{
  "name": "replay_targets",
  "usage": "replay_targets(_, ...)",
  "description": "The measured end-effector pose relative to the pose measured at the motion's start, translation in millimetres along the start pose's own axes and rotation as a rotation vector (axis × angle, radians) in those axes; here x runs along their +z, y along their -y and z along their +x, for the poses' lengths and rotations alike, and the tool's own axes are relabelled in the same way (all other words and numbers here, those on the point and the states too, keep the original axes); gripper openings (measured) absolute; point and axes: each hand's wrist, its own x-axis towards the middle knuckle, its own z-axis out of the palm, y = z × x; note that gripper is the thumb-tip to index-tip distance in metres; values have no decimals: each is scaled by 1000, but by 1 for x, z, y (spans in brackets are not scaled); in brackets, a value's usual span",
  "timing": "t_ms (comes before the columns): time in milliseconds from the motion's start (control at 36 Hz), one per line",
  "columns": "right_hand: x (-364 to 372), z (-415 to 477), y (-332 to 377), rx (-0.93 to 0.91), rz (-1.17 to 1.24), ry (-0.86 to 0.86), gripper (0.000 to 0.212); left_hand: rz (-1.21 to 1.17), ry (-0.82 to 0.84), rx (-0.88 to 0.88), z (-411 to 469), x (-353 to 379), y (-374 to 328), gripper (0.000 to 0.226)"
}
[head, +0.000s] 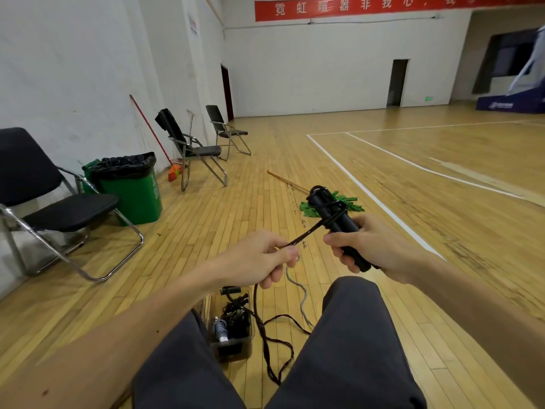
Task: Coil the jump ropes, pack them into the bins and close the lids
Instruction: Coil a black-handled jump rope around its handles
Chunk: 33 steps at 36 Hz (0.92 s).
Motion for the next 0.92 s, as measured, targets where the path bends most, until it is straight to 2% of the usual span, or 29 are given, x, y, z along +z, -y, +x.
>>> replay_targets(83,-1,1,-7,43,-46,-18,17,147,-45,9,0,2,0,29)
replay_targets(194,5,6,-13,87,-107,-22,16,486,-104,84,-3,6,-9,36)
replay_targets(306,12,7,-13,102,-192,11,16,719,-87,150,-9,3,-21,29)
replay_targets(500,27,-2,-3,144,-396,208,19,1049,-2,299,-14,-9,-49,31)
replay_targets(667,31,-12,0,160,-407,335,21,1044,4,391,-10,-29,-58,30)
replay_targets(806,36,-21,6,167,-434,414,24,895,5,442,-4,-34,-57,25)
replay_targets(917,41,-27,10,176,-467,478,23,775,62,407,0,-34,-58,24)
